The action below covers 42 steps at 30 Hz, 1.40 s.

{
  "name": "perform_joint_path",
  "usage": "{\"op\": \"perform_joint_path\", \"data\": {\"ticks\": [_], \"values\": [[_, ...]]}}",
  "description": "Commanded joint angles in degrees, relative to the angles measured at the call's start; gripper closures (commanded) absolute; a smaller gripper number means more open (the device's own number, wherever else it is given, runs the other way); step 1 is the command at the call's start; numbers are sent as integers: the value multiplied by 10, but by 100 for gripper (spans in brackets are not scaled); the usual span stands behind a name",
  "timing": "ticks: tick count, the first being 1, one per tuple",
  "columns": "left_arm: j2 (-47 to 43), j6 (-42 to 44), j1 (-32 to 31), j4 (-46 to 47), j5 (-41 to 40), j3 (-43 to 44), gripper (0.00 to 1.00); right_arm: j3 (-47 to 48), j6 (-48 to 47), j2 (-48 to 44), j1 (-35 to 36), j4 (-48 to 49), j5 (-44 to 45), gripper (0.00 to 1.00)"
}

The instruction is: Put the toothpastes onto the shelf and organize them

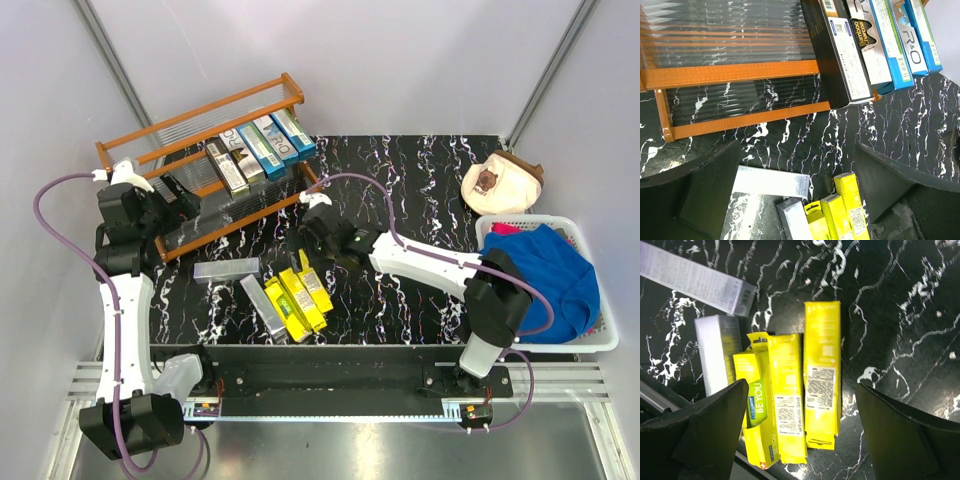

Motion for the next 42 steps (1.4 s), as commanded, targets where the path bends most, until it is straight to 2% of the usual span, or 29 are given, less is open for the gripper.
{"op": "perform_joint_path", "data": {"ticks": [1,13,17,25,34,40,41,42], "values": [[11,2,-2,5,-10,23,1,66,-62,20,19,-5,6,4],[47,-2,-1,-19,2,47,1,203,-87,147,63,-5,-117,9],[50,-3,-1,-21,8,55,1,228,-89,191,83,-9,-140,16],[50,3,-1,-31,5,64,1,275,-91,250,102,-24,-171,21],[48,0,1,-24,37,60,1,320,-84,313,109,-84,-108,35],[50,-4,0,-21,49,61,1,347,-103,342,124,-130,-51,35],[50,-4,0,-20,50,61,1,341,-104,337,127,-130,-45,43],[49,-4,0,-21,51,60,1,338,-105,334,127,-130,-33,46]]}}
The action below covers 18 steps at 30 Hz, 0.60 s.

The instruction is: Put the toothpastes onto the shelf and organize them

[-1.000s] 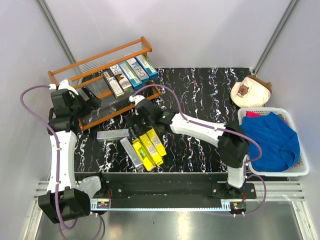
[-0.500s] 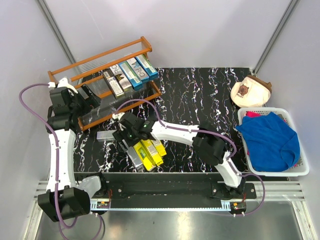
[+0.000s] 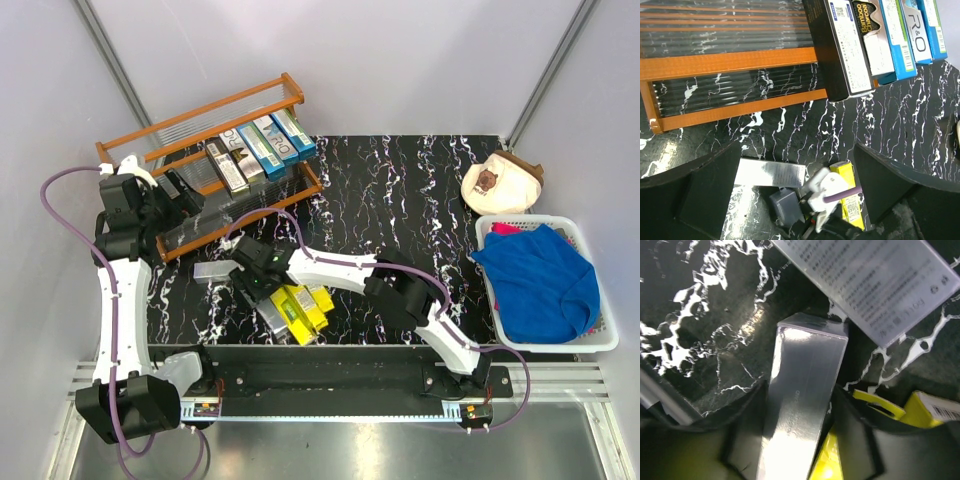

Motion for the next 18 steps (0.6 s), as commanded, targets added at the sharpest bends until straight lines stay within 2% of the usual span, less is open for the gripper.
{"op": "perform_joint_path", "data": {"ticks": [1,3,7,14,18], "values": [[-2,-6,0,19,25,23,1,15,-19,-8,15,-34,62,50],[-4,-7,1,21,29,22,1,9,-26,-20,15,-32,75,58],[-10,-9,0,24,33,23,1,9,-36,-42,13,-28,85,65],[-16,-9,0,26,45,25,1,-1,-11,-113,-22,-10,28,67],[-15,-14,1,44,79,18,1,-38,15,-168,-68,25,-54,67]]}}
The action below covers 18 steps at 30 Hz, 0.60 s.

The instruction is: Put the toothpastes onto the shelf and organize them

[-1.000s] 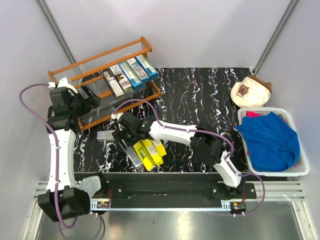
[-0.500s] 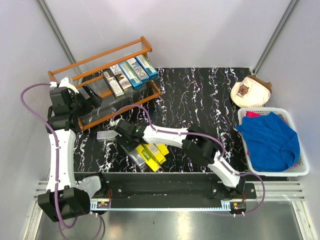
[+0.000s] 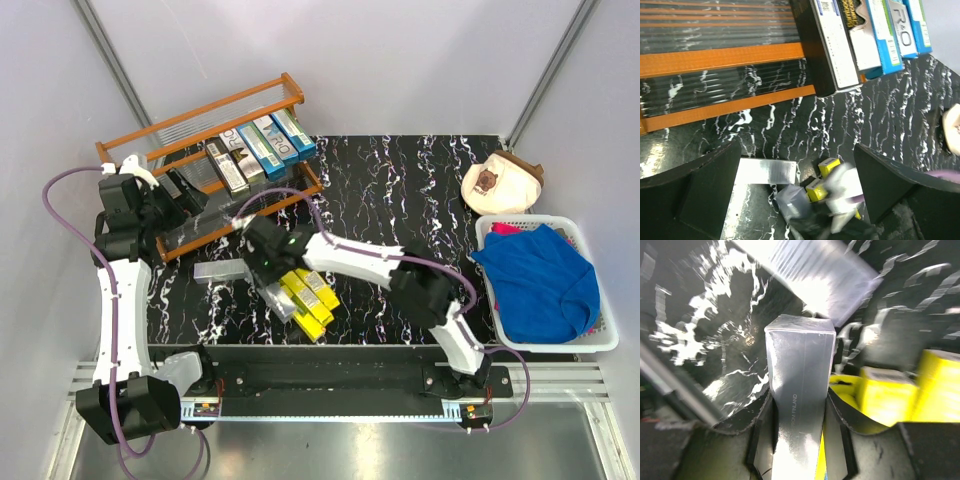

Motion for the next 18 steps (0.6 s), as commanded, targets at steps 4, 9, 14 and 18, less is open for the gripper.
{"op": "perform_joint_path", "data": {"ticks": [4,9,14,18], "values": [[-2,-12,-1,85,142,5,1,-67,42,-179,-107,98,-155,67],[26,-48,-30,197,318,-11,1,-115,74,-237,-180,175,-316,67],[54,-37,-128,233,312,6,1,-130,96,-281,-207,226,-418,67],[75,-72,-183,290,317,7,1,-174,189,-307,-233,321,-476,67]]}}
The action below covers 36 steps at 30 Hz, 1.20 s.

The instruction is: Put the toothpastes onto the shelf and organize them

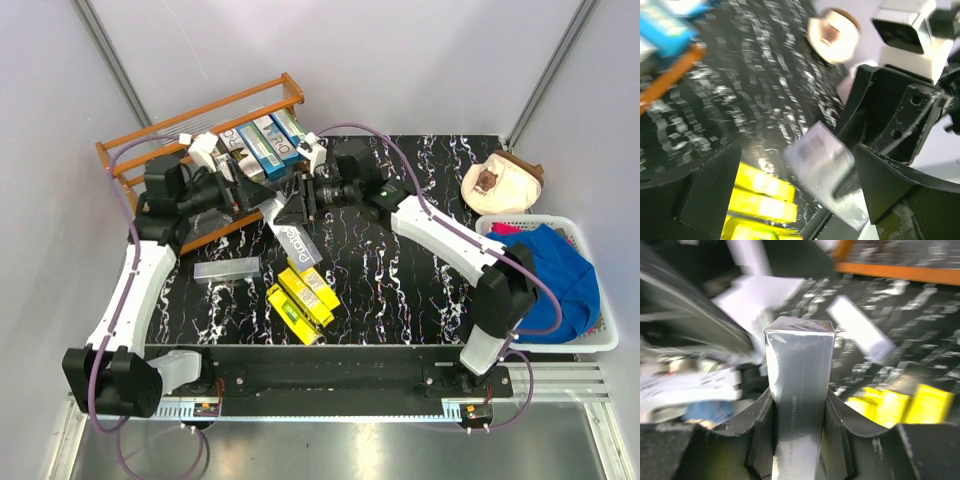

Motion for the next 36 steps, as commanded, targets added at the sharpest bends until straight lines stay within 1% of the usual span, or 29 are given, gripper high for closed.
{"op": "perform_joint_path", "data": {"ticks": [1,2,3,4,5,6,7,8,10,13,17,21,25,26,28,29,32,33,34,35,36], "values": [[16,-39,-41,121,43,10,1,-55,116,-54,-31,168,-126,67],[19,-47,-43,133,45,8,1,-69,142,-58,-39,238,-150,67],[20,-57,-46,144,47,5,1,-83,201,-60,-44,277,-162,67],[21,-62,-49,162,52,3,1,-107,230,-61,-57,316,-172,67],[21,-64,-51,169,54,0,2,-117,286,-60,-63,387,-187,67],[21,-70,-52,175,57,-3,2,-125,312,-58,-68,420,-193,67],[21,-71,-56,187,65,-4,3,-136,333,-50,-71,473,-198,67],[21,-72,-59,191,67,-5,4,-139,366,-46,-75,494,-204,67],[22,-72,-65,196,73,-5,5,-144,389,-35,-75,539,-209,67],[28,-71,-71,196,78,-5,6,-144,421,-27,-75,580,-212,67],[35,-80,-74,212,81,-11,7,-137,424,-25,-75,580,-217,67],[39,-123,-76,264,90,-20,9,-133,431,-17,-75,580,-225,67],[52,-168,-78,333,118,-27,21,-136,453,-5,-75,610,-232,65],[53,-176,-78,345,122,-30,28,-136,457,-2,-75,612,-232,65],[55,-201,-78,379,127,-33,39,-136,458,1,-75,615,-232,63],[55,-208,-78,388,129,-36,48,-136,458,2,-75,615,-232,62],[56,-223,-78,406,132,-36,52,-138,451,1,-75,614,-229,59],[56,-227,-78,406,131,-35,55,-142,444,-7,-75,611,-223,57],[56,-227,-78,407,131,-34,57,-147,435,-11,-75,594,-217,55],[56,-229,-78,408,132,-34,60,-149,407,-18,-75,576,-202,45],[56,-233,-78,413,131,-33,64,-152,387,-32,-75,554,-193,41]]}}
